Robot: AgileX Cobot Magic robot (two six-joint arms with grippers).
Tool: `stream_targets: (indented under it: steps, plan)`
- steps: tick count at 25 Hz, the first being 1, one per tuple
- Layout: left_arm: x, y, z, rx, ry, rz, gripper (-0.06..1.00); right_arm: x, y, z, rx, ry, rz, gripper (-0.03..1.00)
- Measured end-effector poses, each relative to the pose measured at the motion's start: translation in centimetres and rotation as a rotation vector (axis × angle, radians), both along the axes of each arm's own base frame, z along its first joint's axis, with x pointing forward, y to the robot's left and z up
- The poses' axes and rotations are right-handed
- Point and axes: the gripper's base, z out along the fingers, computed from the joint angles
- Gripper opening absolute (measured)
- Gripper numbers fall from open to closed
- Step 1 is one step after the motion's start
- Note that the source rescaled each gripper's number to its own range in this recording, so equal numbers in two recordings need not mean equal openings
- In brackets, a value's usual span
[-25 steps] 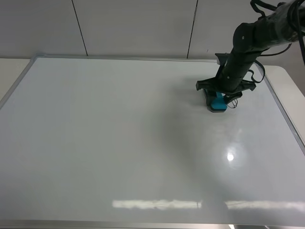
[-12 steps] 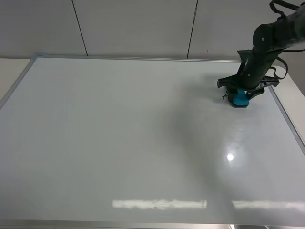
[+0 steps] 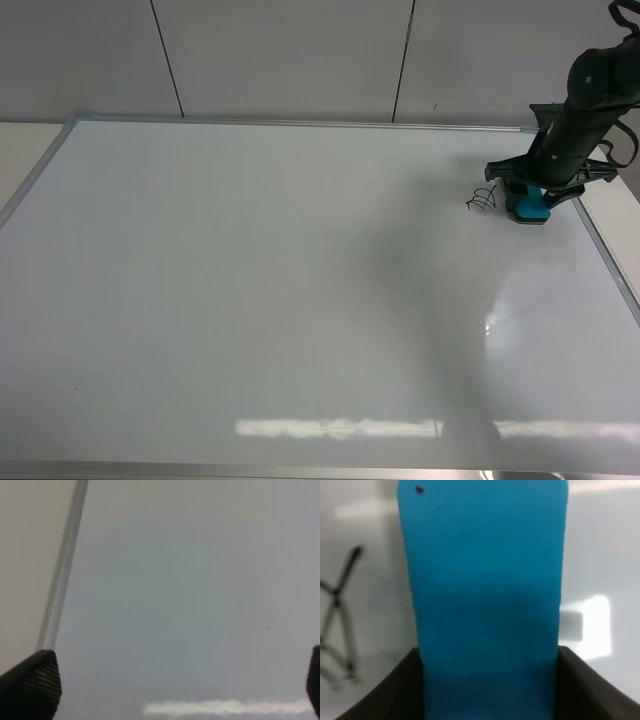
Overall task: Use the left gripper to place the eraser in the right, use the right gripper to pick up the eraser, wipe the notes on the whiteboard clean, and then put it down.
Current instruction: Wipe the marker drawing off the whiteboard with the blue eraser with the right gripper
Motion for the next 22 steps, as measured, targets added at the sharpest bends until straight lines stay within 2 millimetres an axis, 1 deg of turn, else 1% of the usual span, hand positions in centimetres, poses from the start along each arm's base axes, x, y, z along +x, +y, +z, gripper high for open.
stream_targets:
  steps: [2,5,8,11,13,14,16,19,22]
  plan:
    - [0.0,0.0,0.0,0.0,0.0,0.0,1.0,0.0,1.3,0.0,0.006,0.002,0.042,0.02]
    - [0.0,0.0,0.0,0.0,0.0,0.0,1.0,-0.1,4.7,0.0,0.011,0.004,0.126,0.02]
    - [0.0,0.0,0.0,0.0,0.0,0.0,1.0,-0.7,9.0,-0.1,0.016,0.007,0.23,0.02]
    - [0.0,0.0,0.0,0.0,0.0,0.0,1.0,-1.7,13.7,-0.2,0.03,0.002,0.319,0.02]
    - [0.0,0.0,0.0,0.0,-0.001,0.0,1.0,-2.3,15.8,-0.3,0.042,-0.015,0.345,0.02]
    - [0.0,0.0,0.0,0.0,-0.001,0.0,1.0,-2.4,16.5,-0.3,0.049,-0.021,0.344,0.02]
    - [0.0,0.0,0.0,0.0,-0.001,0.0,1.0,-2.5,16.9,-0.3,0.049,-0.031,0.334,0.02]
    - [0.0,0.0,0.0,0.0,-0.001,0.0,1.0,-2.4,16.5,-0.3,0.028,-0.038,0.328,0.02]
    - [0.0,0.0,0.0,0.0,-0.001,0.0,1.0,-1.9,15.4,-0.3,0.007,-0.043,0.312,0.02]
